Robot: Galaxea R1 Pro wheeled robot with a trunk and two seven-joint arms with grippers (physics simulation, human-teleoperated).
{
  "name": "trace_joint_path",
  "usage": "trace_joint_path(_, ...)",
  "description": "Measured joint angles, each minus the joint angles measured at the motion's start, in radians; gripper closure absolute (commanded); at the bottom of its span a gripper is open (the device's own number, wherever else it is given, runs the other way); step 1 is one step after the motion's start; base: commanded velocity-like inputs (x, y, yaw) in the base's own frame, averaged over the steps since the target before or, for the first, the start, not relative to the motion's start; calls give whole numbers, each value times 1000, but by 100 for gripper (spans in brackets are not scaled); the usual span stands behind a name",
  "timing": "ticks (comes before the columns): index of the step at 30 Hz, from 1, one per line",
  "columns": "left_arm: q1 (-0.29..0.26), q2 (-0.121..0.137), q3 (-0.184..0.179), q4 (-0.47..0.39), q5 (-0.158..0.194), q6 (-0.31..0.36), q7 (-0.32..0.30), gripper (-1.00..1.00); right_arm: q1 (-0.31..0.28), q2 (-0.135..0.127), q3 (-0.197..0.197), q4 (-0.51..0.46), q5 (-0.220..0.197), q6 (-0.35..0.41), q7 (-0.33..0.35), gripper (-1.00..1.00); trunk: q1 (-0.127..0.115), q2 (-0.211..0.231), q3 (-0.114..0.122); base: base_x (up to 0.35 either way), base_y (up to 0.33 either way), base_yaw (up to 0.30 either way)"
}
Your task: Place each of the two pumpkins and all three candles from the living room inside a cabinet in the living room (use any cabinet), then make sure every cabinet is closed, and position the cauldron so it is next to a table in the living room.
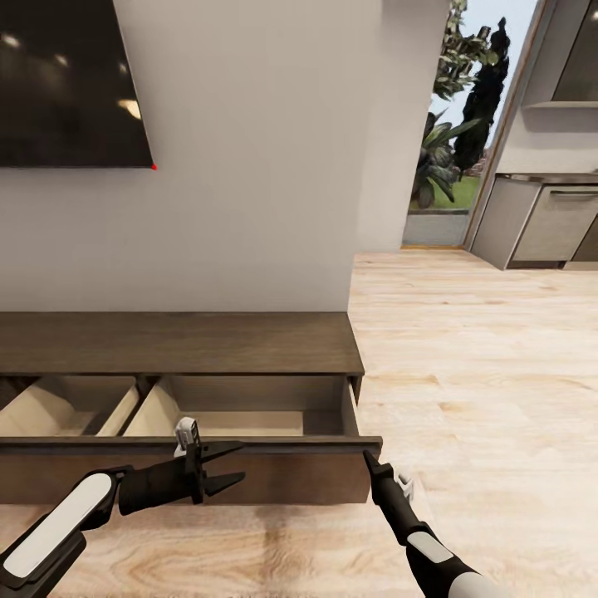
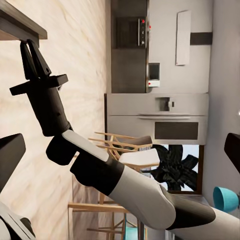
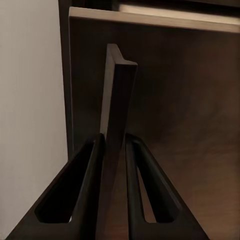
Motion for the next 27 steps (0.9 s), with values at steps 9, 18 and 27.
trace_joint_path(9,0,1,1,0,0,0,0,-100,0,0,0,0,0,0,0,100,0,0,0,-44,0,0)
trace_joint_path(18,0,0,1,0,0,0,0,-100,0,0,-1,0,0,0,0,100,0,0,0,-60,0,0)
trace_joint_path(27,0,0,1,0,0,0,0,-100,0,0,-1,0,0,0,0,100,0,0,0,-41,0,0)
